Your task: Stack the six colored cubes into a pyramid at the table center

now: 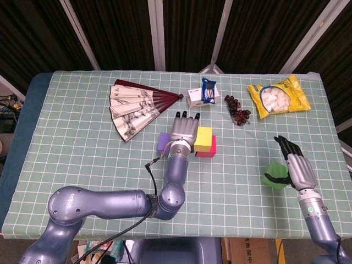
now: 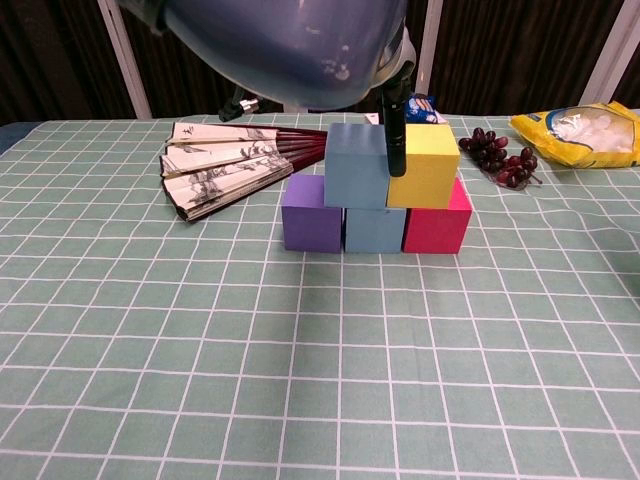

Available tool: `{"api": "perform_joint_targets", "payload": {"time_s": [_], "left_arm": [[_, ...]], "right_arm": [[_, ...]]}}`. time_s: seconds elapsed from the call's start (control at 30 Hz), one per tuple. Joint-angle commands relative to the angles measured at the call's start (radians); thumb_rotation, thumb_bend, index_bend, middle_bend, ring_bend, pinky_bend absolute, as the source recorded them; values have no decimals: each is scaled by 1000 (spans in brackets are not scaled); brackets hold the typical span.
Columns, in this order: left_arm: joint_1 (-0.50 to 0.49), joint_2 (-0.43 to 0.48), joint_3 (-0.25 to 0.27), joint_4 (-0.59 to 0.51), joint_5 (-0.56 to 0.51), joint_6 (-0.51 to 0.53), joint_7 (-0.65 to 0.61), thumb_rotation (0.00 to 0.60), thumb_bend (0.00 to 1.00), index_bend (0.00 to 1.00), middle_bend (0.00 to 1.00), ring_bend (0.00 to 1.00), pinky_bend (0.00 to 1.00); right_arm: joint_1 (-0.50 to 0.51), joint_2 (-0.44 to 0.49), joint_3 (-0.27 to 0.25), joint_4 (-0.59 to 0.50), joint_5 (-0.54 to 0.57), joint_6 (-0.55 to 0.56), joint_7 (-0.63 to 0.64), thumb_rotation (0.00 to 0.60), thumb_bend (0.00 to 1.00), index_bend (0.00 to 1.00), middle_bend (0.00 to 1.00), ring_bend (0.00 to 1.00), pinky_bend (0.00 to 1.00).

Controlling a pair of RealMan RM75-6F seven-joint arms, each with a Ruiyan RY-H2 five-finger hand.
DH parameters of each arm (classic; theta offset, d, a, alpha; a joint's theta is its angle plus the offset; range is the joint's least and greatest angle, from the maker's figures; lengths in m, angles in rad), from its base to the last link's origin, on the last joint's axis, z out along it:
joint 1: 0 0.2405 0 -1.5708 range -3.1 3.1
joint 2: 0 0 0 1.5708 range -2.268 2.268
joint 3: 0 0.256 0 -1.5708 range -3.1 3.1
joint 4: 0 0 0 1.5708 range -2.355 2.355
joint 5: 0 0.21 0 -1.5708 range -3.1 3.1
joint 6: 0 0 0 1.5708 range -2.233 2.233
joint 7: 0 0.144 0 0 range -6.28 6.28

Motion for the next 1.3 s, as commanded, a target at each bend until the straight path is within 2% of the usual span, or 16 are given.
{"api": "perform_joint_targets", "payload": {"time_s": [0.03, 1.3], "left_arm": [[0, 4, 3, -5, 2, -3, -7, 600, 68, 0, 236, 33, 0], [-15, 34, 54, -41, -16, -17, -65, 600, 74, 0, 269, 37, 0]], "right_arm": [[0, 0, 0, -1, -1, 1, 0, 600, 206, 0, 7, 0, 0], [2, 2, -1, -4, 0, -1, -3, 600, 206, 0, 7, 0, 0]]}}
